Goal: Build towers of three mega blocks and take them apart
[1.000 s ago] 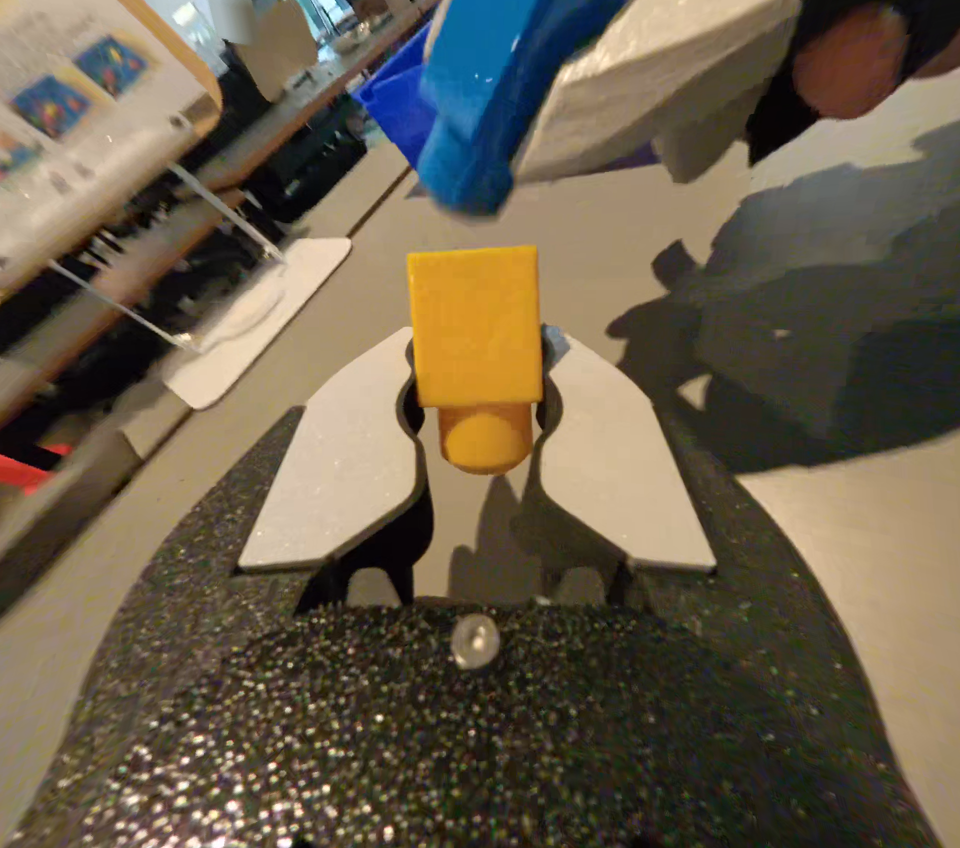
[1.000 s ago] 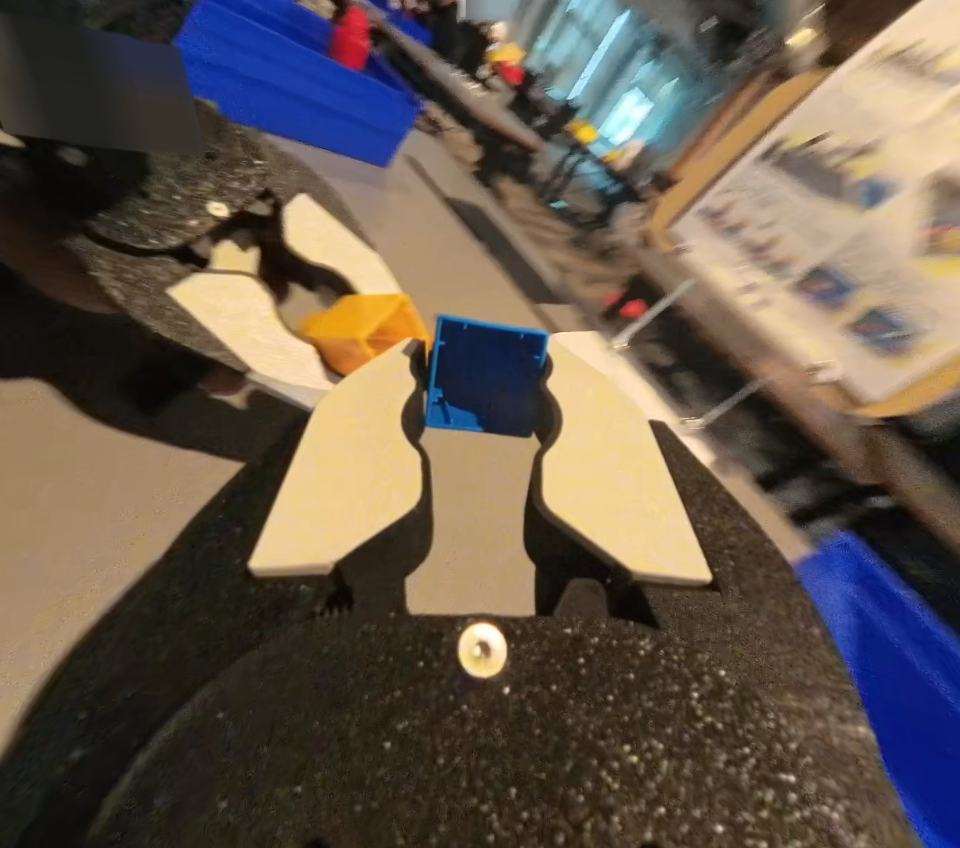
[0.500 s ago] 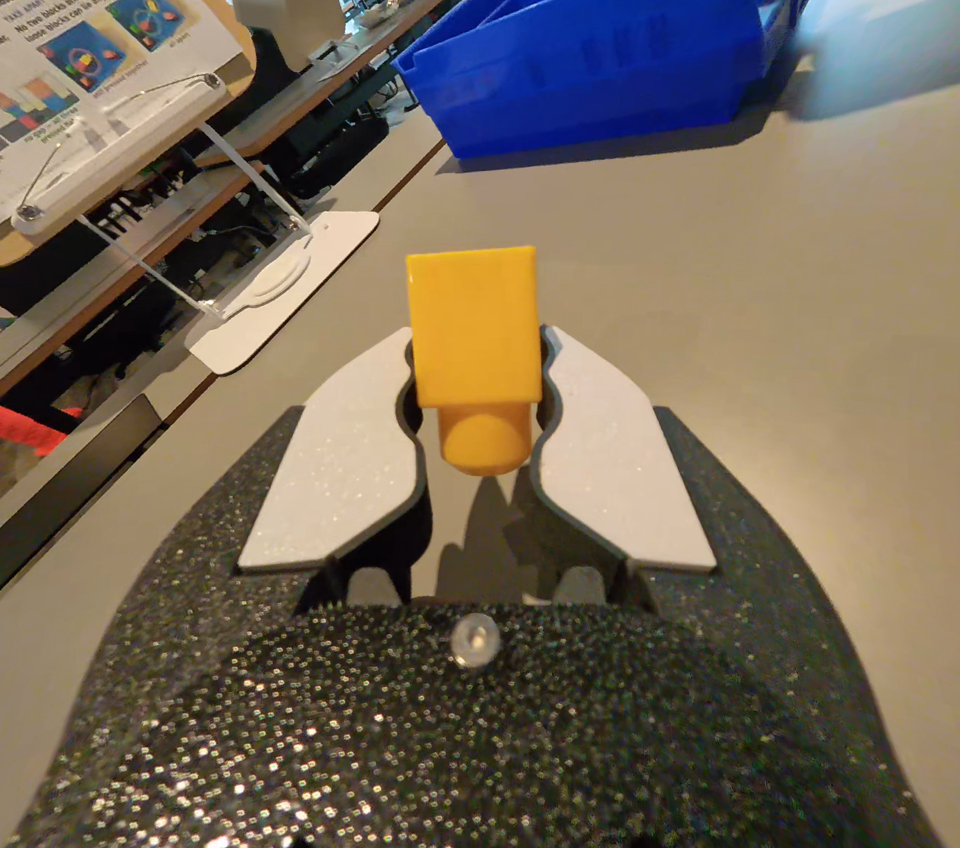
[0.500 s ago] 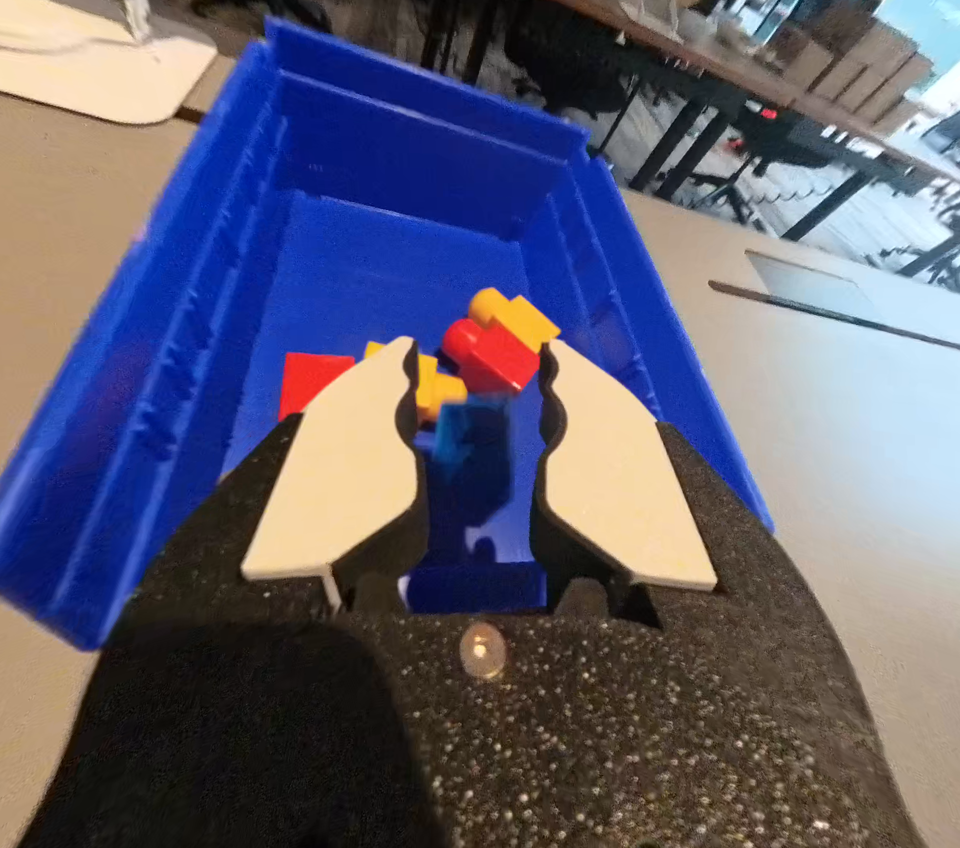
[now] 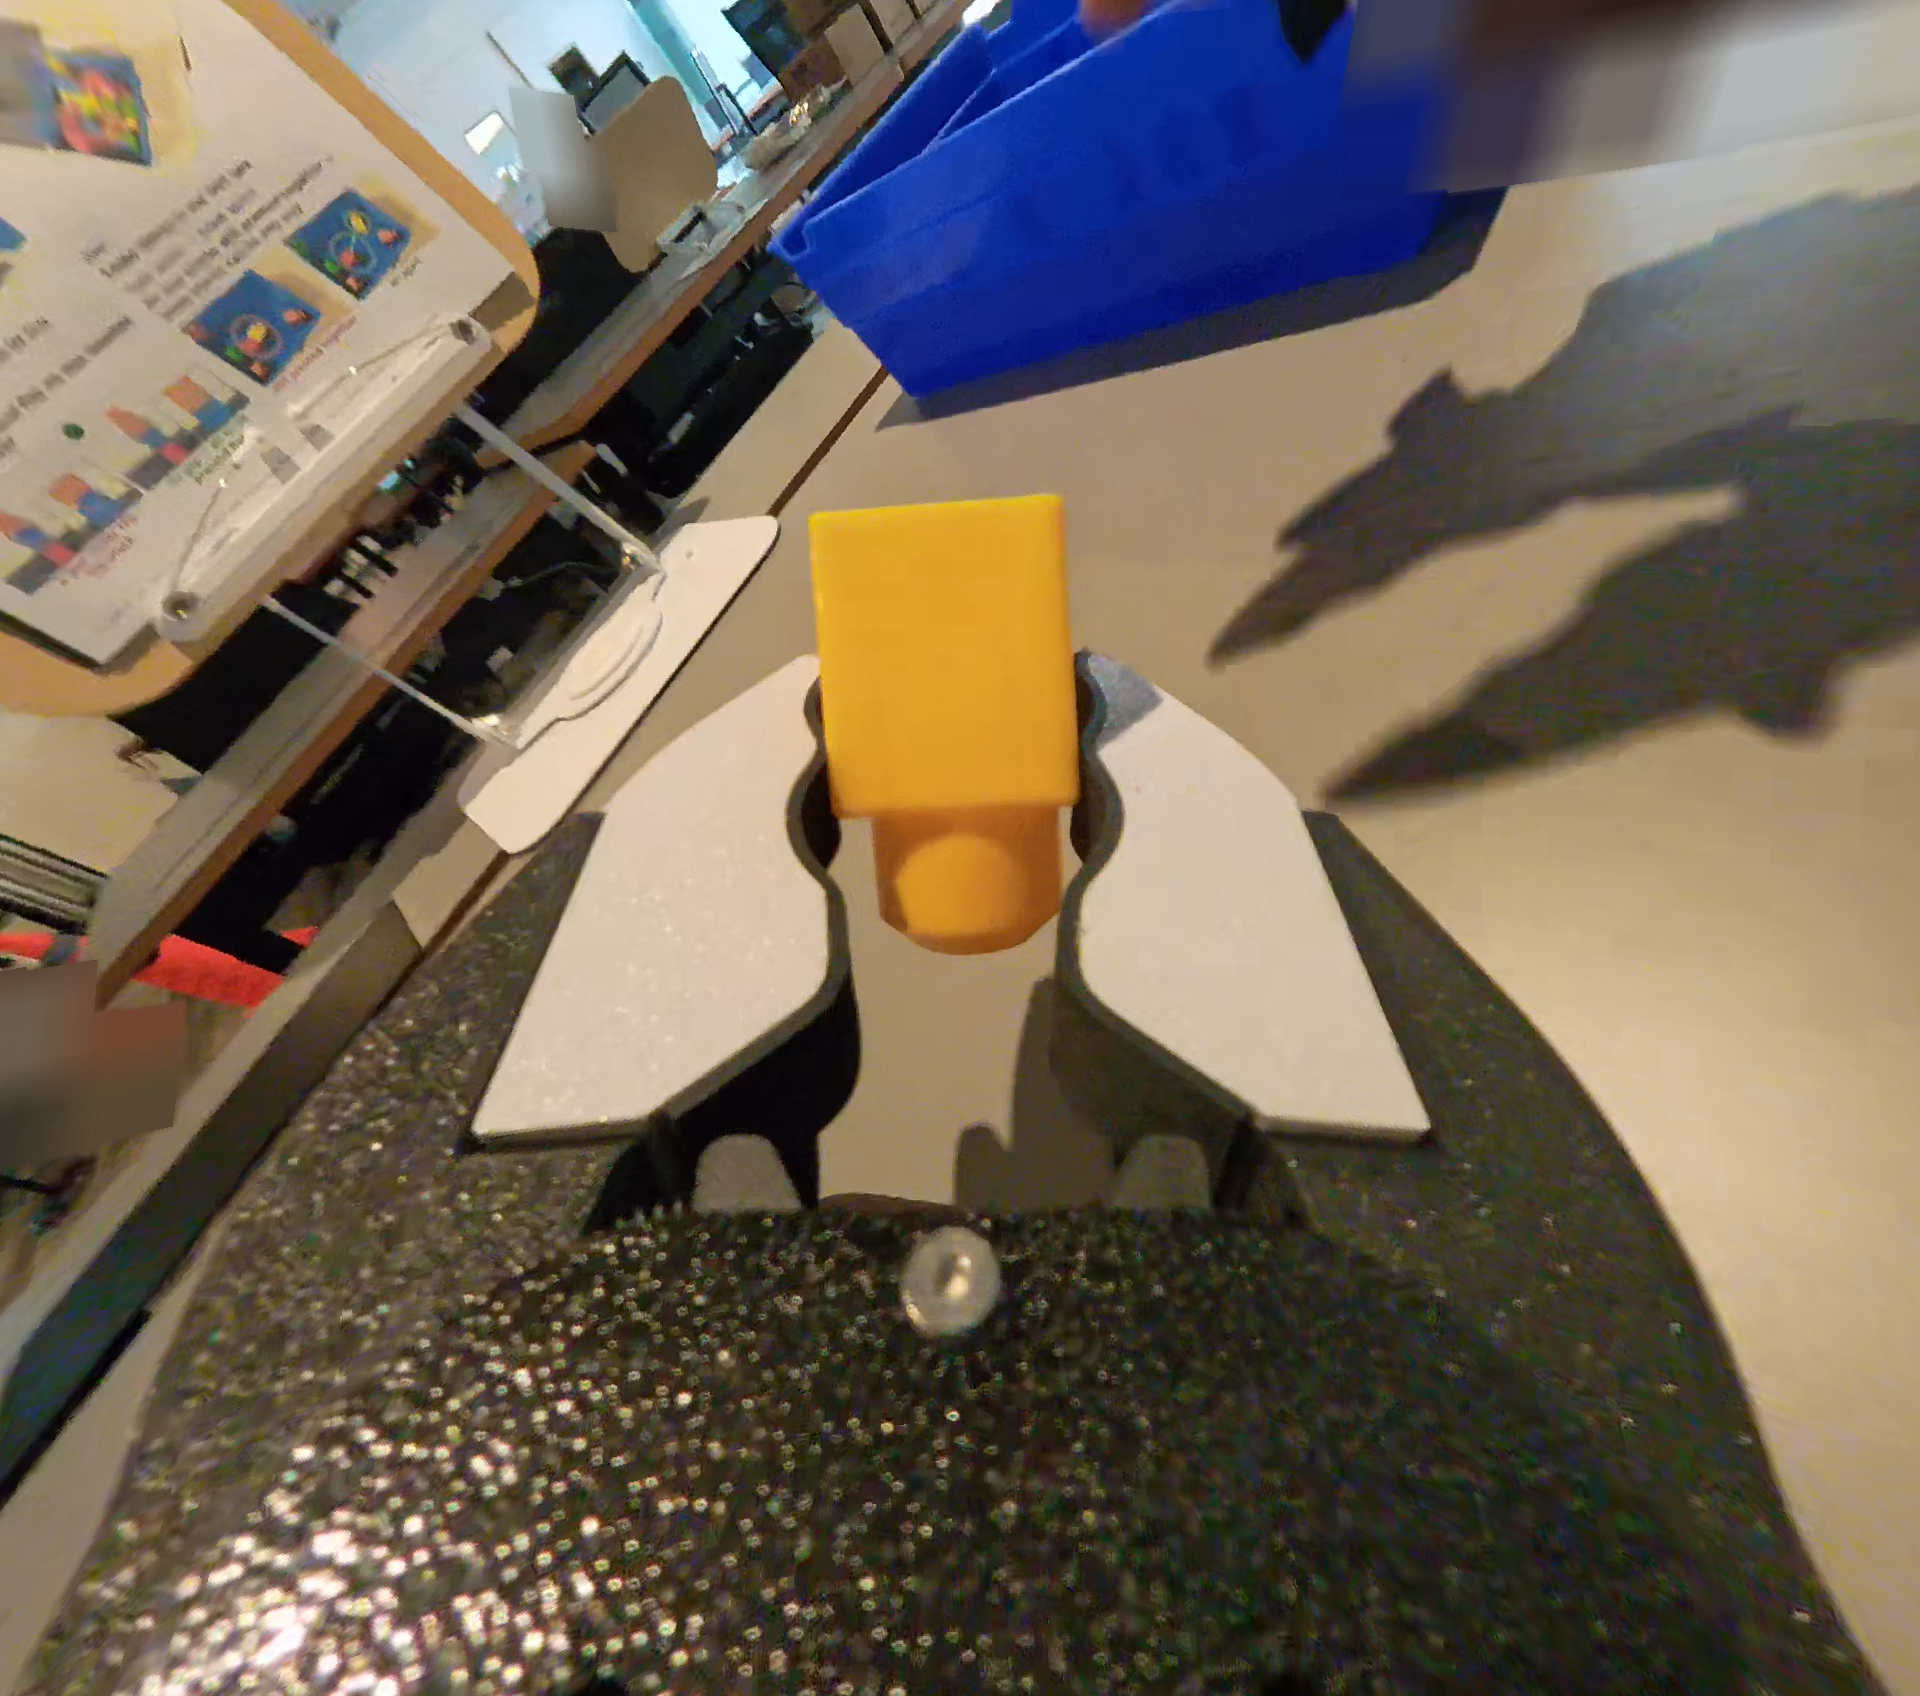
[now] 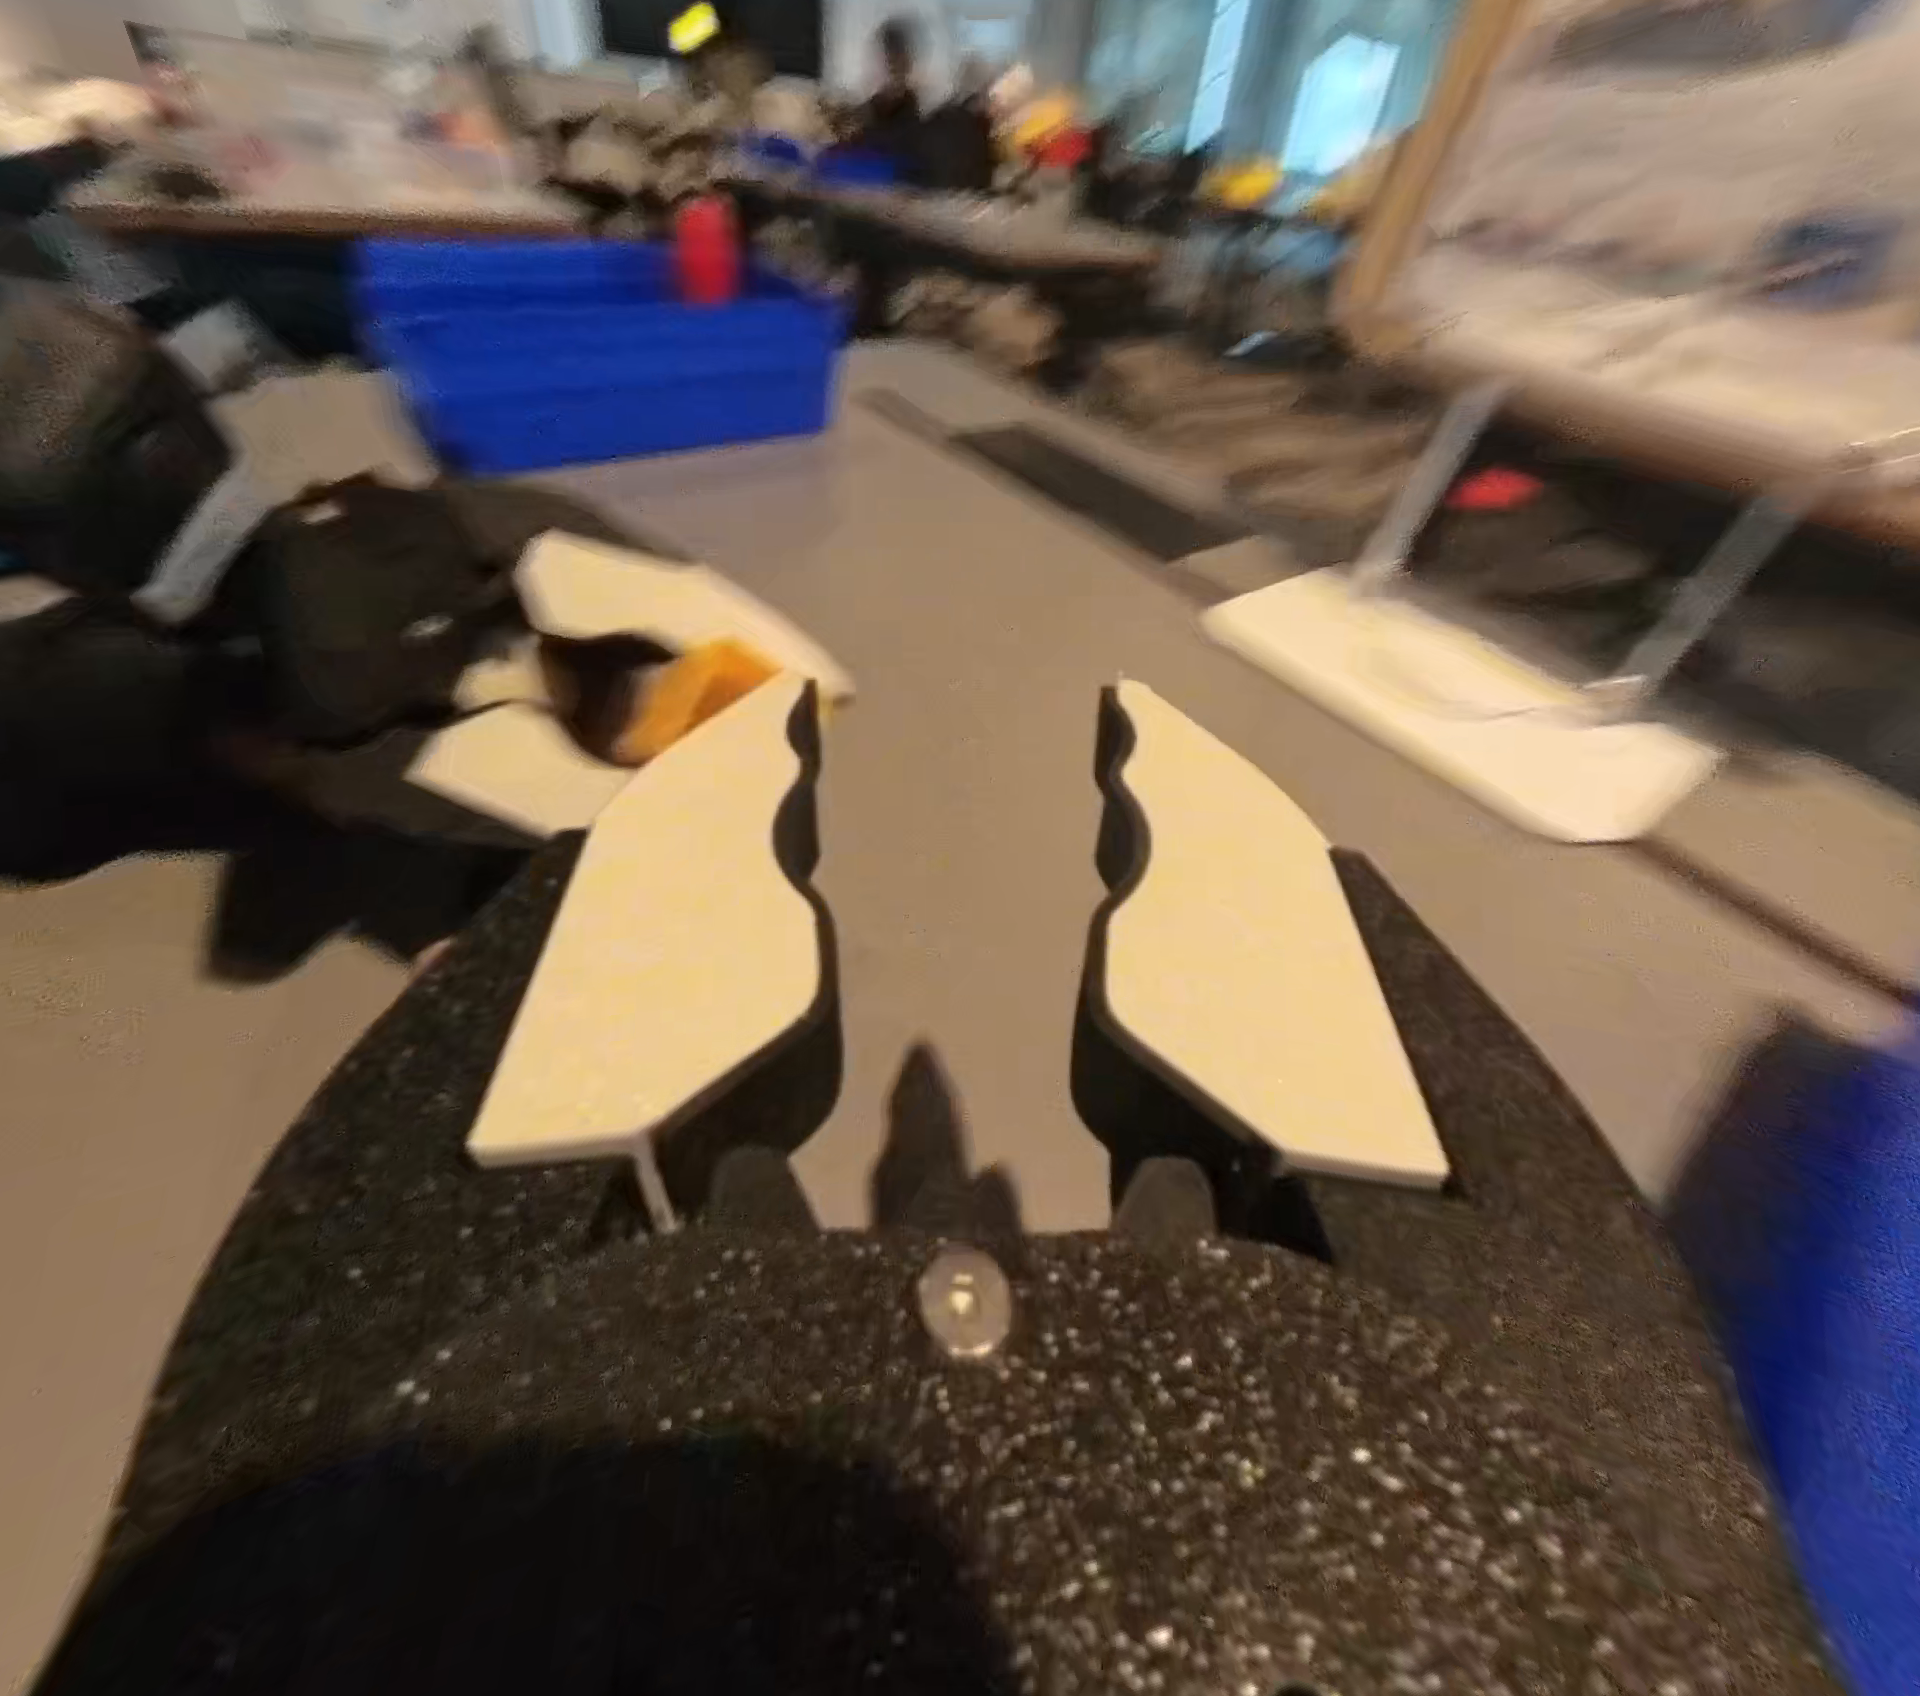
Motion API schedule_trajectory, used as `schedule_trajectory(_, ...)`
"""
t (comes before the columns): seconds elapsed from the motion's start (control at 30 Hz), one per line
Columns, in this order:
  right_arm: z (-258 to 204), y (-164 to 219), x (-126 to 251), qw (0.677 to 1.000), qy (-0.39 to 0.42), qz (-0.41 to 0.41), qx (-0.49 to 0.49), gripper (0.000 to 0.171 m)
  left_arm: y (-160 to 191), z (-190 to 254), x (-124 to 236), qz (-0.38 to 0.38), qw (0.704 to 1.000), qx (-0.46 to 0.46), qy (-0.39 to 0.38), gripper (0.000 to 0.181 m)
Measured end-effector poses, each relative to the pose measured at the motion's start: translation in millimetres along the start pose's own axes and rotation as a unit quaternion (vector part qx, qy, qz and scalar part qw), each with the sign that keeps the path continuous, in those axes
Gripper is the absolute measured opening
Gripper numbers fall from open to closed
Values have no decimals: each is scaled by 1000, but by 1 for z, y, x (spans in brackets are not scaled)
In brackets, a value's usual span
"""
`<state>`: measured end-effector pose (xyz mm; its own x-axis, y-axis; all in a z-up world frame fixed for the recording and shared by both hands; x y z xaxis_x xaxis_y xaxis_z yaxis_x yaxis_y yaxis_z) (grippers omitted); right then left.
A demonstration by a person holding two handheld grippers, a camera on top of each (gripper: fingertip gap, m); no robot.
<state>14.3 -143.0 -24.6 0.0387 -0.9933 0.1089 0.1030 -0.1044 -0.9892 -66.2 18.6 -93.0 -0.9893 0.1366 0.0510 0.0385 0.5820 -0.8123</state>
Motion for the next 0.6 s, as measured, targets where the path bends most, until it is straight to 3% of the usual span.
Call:
schedule_trajectory(0.1,-29,22,-41,990,-103,-93,-39,64,-7,8,3,24,998,-50,-12,42)
schedule_trajectory(0.2,-45,33,-57,981,-151,-107,-64,71,-10,17,5,41,992,-116,-16,41)
schedule_trajectory(0.23,-46,36,-59,979,-159,-102,-80,65,-10,21,6,46,990,-135,-14,42)
schedule_trajectory(0.3,-42,40,-60,978,-152,-106,-99,50,-11,26,7,56,986,-158,-12,42)
schedule_trajectory(0.43,-34,36,-55,982,-128,-102,-93,47,-12,22,5,56,986,-152,-41,42)
schedule_trajectory(0.6,0,3,-9,999,21,-21,-14,39,-11,-8,7,56,992,-68,-94,44)
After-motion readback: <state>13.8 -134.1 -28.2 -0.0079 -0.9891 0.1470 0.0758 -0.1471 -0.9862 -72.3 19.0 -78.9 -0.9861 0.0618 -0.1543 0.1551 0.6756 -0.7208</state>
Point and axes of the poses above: each gripper's, where its closed fingertips meet, x back along the fingers, y out of its underside, z = x × y across the jaws, the point moved 8 cm from there along x, back along the fingers, and after that the axes turned 15 degrees about -y, right-handed, at the moved point
